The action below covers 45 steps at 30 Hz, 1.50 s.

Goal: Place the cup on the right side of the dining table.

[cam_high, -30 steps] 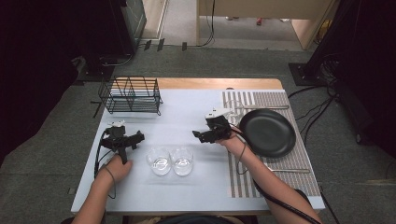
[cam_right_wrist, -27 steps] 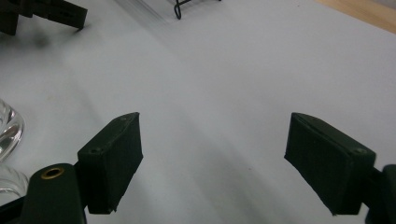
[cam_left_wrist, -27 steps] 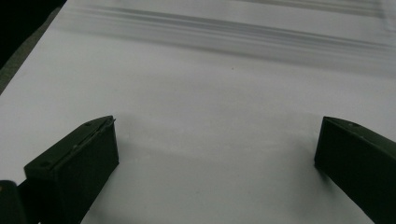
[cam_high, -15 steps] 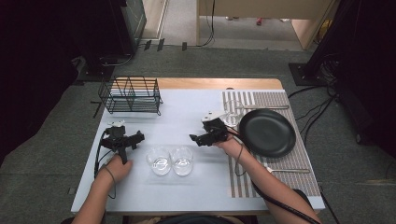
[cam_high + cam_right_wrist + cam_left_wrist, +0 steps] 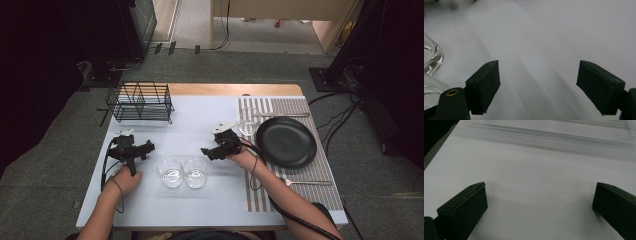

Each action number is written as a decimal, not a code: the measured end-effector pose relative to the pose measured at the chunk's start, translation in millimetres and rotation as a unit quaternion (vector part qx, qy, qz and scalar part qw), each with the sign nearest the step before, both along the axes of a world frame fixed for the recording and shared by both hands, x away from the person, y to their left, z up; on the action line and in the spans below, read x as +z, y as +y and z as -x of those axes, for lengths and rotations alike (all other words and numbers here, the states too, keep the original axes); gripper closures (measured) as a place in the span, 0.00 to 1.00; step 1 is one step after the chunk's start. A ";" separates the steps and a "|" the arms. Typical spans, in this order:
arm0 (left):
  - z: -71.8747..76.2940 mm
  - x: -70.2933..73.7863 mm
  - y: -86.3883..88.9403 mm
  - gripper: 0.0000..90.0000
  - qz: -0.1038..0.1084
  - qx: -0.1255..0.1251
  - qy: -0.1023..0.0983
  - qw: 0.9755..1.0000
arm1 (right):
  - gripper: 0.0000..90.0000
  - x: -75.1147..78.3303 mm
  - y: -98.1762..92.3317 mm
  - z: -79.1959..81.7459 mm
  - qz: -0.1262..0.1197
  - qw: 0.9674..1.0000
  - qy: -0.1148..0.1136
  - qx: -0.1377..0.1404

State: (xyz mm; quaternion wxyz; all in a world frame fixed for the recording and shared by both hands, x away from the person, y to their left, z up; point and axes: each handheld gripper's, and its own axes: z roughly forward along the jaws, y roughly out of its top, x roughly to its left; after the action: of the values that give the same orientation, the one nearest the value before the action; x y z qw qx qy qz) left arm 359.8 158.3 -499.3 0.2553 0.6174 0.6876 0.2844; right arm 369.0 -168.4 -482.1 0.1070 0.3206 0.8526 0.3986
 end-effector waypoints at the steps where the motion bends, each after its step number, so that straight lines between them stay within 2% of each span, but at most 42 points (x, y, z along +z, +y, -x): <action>1: 0.0 0.0 0.0 0.00 0.000 0.000 0.000 1.000 | 0.21 -0.7 0.7 0.3 0.001 1.000 0.001 0.001; 26: 0.0 0.0 0.0 0.00 0.000 0.000 0.000 1.000 | 0.21 -13.2 7.3 0.2 0.026 1.000 0.010 0.010; 36: 0.0 0.0 0.0 0.00 0.000 0.000 0.000 1.000 | 0.18 -16.5 9.4 1.4 0.036 0.999 -0.001 0.016; 45: 0.0 -0.1 0.0 0.00 0.000 0.000 0.000 1.000 | 0.15 -19.8 9.7 2.0 0.027 0.999 -0.010 0.018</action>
State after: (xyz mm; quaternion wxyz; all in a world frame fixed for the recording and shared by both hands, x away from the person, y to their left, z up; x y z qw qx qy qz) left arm 359.8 158.3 -499.4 0.2554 0.6173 0.6876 0.2847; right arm 367.0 -158.8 -502.0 0.1174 0.2981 0.8676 0.3803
